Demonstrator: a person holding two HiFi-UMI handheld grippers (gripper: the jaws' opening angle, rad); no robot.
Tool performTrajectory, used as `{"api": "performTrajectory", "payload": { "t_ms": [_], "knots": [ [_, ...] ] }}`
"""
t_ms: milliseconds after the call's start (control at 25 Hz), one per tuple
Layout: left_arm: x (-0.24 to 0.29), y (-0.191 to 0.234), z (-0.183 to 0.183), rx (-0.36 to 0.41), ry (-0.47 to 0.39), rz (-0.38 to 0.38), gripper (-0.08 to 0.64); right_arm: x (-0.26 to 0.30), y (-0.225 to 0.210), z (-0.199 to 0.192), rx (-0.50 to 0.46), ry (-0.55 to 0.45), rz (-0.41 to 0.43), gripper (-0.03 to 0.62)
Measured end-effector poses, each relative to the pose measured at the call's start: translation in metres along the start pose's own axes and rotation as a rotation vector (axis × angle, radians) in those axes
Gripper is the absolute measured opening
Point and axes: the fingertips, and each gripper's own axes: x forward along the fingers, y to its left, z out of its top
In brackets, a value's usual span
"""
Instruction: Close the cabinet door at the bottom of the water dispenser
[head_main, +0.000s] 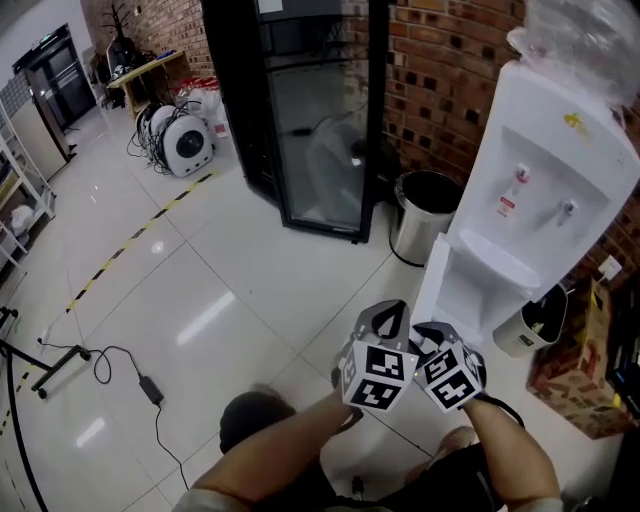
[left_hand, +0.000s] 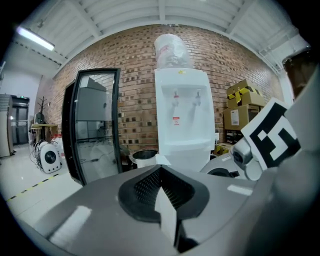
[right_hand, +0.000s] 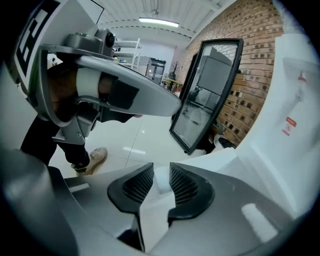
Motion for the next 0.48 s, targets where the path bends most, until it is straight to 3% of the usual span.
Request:
{"api": "performTrajectory", "payload": {
  "t_ms": [200, 480],
  "knots": [
    [0.011, -0.046, 0.013, -0.035, -0.028, -0.078, 0.000, -0.035, -0.024, -0.045, 0.075, 0.063, -0.083, 0.112],
    [0.021, -0.104, 0.020, -0.029, -0.041, -0.177, 0.000, -0.070, -0.088, -0.105, 0.261, 0.097, -0.248, 0.100]
  ]
}}
